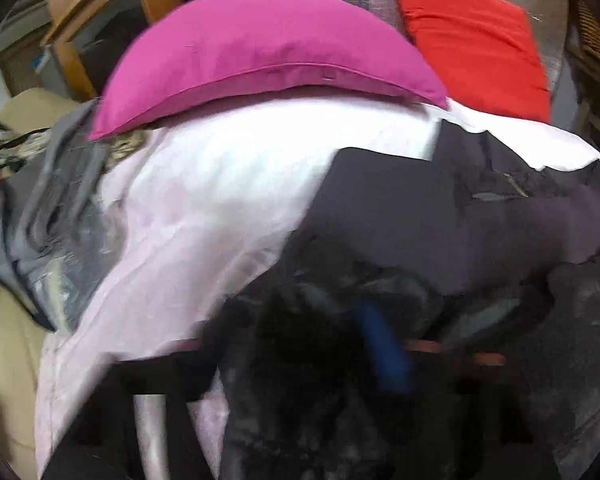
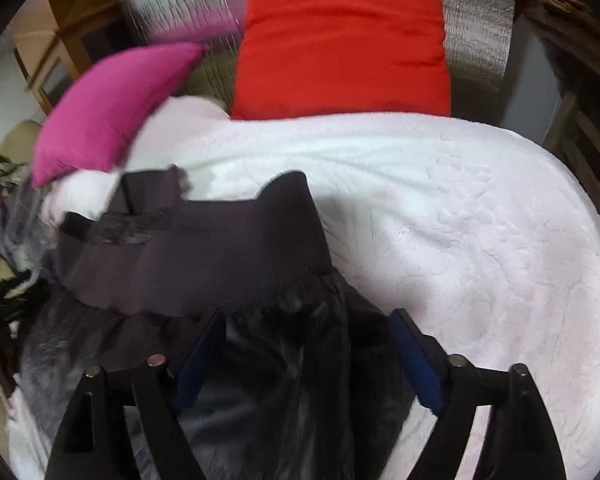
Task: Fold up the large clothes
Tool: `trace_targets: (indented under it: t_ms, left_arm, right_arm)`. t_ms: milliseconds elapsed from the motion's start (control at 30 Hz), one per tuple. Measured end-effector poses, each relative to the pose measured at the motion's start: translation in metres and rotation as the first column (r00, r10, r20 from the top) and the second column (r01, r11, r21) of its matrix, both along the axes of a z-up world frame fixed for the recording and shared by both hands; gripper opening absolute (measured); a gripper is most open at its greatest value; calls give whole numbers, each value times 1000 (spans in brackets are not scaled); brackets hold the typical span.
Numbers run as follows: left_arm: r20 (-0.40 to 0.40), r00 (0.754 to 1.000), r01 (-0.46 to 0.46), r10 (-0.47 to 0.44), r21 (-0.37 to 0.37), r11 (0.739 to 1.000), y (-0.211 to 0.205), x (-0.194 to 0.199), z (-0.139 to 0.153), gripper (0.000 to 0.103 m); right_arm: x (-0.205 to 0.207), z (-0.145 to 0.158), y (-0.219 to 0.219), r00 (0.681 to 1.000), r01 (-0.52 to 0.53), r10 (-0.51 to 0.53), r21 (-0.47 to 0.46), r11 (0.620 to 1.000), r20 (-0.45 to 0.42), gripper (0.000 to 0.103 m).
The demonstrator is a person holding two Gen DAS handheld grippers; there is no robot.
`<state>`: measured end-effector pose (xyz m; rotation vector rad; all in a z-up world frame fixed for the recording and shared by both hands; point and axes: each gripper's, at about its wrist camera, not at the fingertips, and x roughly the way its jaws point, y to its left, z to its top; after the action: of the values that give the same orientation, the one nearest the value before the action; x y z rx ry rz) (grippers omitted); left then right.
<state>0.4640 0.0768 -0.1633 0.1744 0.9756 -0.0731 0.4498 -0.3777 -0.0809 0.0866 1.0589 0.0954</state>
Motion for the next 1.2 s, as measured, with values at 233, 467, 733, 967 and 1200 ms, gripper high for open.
trace_targets:
  t_ms: [233, 467, 733, 967, 1200]
  left_arm:
    - [-9, 984, -176, 178, -201, 964, 37, 11, -6, 7]
    - [-32, 974, -225, 223, -160, 961, 30, 8, -14, 14]
    - [201, 966, -143, 165, -122, 982, 21, -67, 66, 68]
    - [221, 974, -11, 48, -168, 986, -25, -126, 73, 71]
    - [59, 992, -113, 116, -53, 992, -39, -111, 11, 73]
  right_arm:
    - [-5, -2, -25, 995, 92, -93, 29, 995, 34, 11]
    - [-7, -18, -35, 982, 186, -186, 114, 976, -7, 41]
    - [-83, 61, -23, 975, 126, -166, 247, 961, 148, 79]
    - [-121, 40, 60, 992, -68, -6, 579, 812, 125, 80]
    - [-112, -23, 43, 990, 124, -142, 546, 828, -9, 73]
